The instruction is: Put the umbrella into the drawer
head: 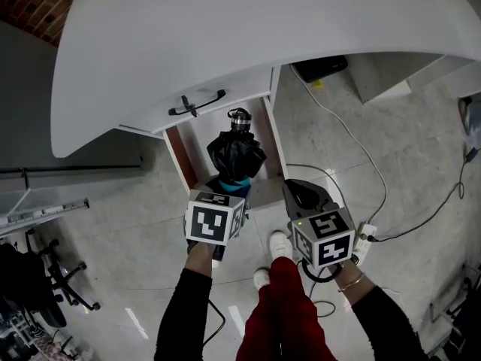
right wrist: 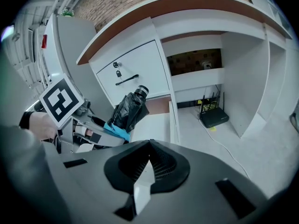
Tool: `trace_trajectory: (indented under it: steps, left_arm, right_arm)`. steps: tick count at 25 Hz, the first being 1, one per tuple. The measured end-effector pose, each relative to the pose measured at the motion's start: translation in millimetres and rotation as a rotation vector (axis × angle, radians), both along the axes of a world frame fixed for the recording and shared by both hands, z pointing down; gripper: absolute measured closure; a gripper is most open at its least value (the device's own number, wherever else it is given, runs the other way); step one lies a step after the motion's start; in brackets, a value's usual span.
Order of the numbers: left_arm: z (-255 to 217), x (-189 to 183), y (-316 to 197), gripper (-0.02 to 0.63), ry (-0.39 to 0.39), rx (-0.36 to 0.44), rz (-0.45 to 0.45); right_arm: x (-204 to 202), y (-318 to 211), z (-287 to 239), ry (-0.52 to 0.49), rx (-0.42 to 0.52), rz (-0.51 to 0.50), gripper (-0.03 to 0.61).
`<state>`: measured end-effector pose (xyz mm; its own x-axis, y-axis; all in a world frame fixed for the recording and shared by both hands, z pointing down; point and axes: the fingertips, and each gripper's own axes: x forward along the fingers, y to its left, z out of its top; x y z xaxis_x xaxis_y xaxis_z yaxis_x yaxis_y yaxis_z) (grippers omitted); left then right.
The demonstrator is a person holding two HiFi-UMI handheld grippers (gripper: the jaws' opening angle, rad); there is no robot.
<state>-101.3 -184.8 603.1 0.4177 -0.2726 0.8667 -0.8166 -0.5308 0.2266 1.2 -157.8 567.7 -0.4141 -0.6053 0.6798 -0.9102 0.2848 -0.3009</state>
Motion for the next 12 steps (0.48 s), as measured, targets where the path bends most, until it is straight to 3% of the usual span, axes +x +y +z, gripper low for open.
trace_trajectory:
  steps: [12]
  left_arm:
    - [35, -3, -22, 0.365, -0.12, -0.007, 0.094]
  right_arm:
    - [2, -13, 27, -0.029, -0.046, 0.03, 0.577]
